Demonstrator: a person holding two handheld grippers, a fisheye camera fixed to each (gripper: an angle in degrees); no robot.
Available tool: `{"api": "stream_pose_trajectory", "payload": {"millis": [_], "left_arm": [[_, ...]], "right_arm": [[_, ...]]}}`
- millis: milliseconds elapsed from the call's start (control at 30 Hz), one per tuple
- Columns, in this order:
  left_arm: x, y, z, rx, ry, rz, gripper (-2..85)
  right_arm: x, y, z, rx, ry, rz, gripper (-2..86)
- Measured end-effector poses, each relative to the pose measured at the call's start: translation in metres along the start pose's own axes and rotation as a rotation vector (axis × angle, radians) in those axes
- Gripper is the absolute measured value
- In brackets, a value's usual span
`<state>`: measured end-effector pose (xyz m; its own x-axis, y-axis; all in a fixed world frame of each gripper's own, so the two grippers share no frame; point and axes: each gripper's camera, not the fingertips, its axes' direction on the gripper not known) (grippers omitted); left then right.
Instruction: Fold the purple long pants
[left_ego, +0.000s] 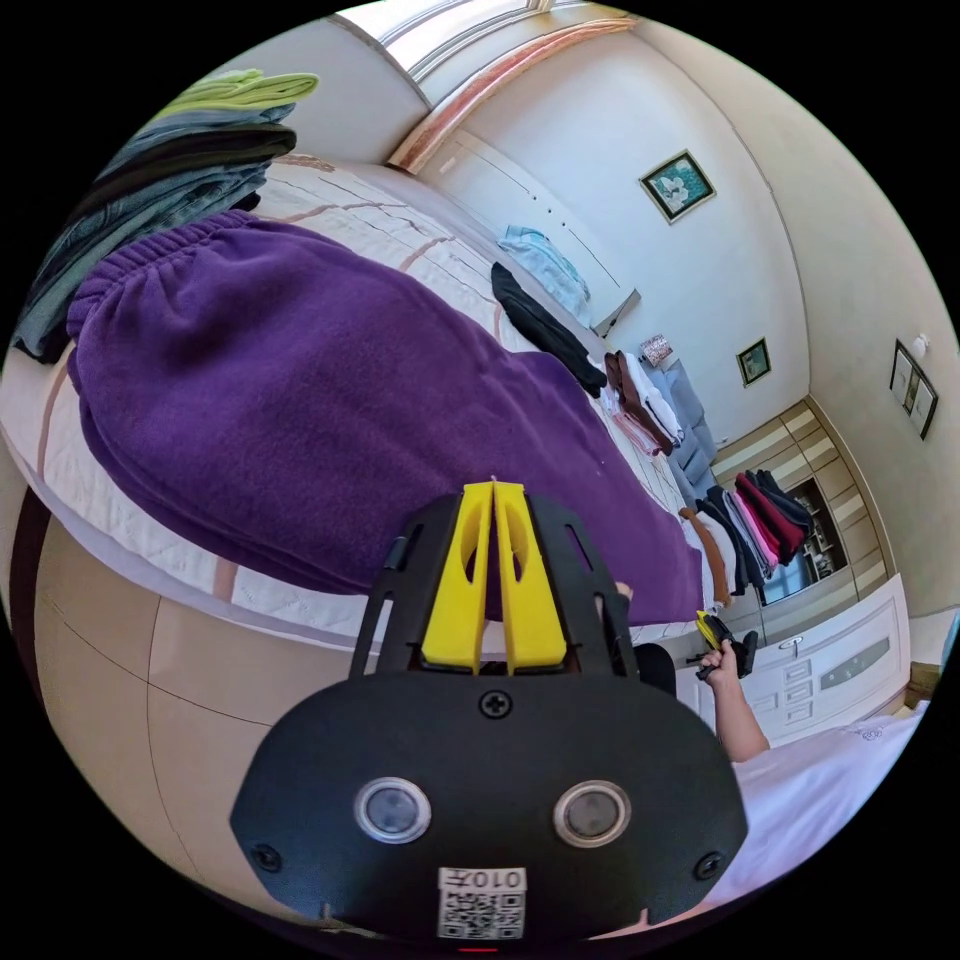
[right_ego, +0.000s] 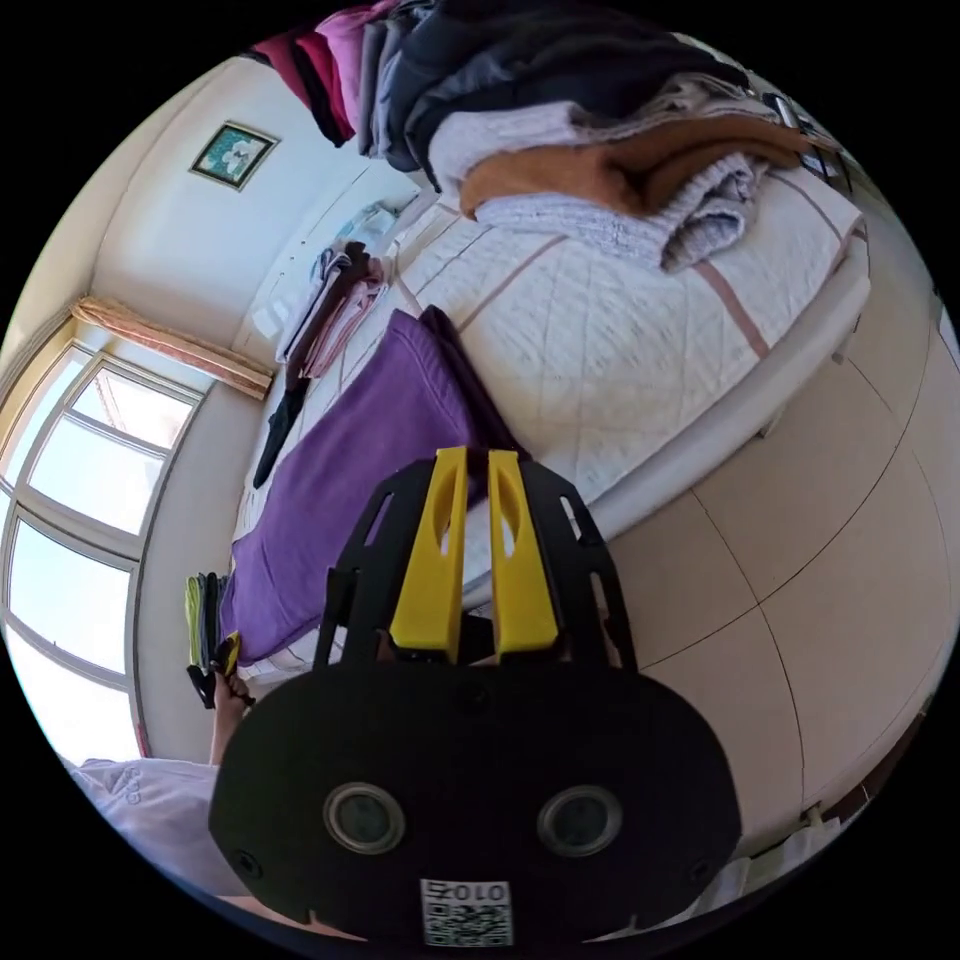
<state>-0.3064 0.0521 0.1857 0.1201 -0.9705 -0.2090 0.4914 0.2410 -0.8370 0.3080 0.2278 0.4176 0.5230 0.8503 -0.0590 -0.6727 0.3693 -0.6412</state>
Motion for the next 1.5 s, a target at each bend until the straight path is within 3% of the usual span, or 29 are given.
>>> {"api": "stream_pose_trajectory", "payload": {"millis": [133,267,367,500,633,800,1033,1267,1367,1500], "left_arm": [[-0.005,-0.002,0.0,-0.008,0.001,0.0,-0.1],[0.019,-0.004,-0.027,0.136,-0.044,0.104,-0.1],[0.018,-0.024,-0.011,0.027,-0.075,0.154,-0.1],[-0.028,-0.024,0.029,-0.084,0.004,0.017,-0.1],[-0.051,-0.012,0.03,-0.004,0.089,-0.044,-0.1],[-0.035,-0.013,0.021,-0.005,0.014,0.052,-0.1],[-0.042,0.002,0.011,0.019,0.056,0.064,-0.1],[-0.037,0.005,-0.009,0.071,0.108,0.139,0.2],[-0.032,0.003,-0.009,0.073,0.174,0.166,1.1],[-0.028,0.001,0.025,-0.043,0.306,0.193,5.2]], "right_arm": [[0.003,0.008,-0.015,0.02,0.029,0.005,3.4],[0.008,0.023,-0.023,0.075,0.032,0.012,3.8],[0.024,0.025,-0.012,0.054,-0.017,0.032,6.0],[0.037,0.051,-0.038,0.236,0.003,0.135,10.7],[0.05,0.053,-0.017,0.161,-0.053,0.151,12.5],[0.054,0.052,0.019,0.113,-0.108,0.174,12.1],[0.02,0.082,0.016,0.199,-0.019,0.28,5.9],[-0.109,0.09,0.007,0.253,-0.069,-0.085,5.5],[-0.221,0.116,0.032,0.214,-0.02,-0.385,5.5],[-0.36,0.22,0.116,0.081,-0.047,-0.842,5.6]]}}
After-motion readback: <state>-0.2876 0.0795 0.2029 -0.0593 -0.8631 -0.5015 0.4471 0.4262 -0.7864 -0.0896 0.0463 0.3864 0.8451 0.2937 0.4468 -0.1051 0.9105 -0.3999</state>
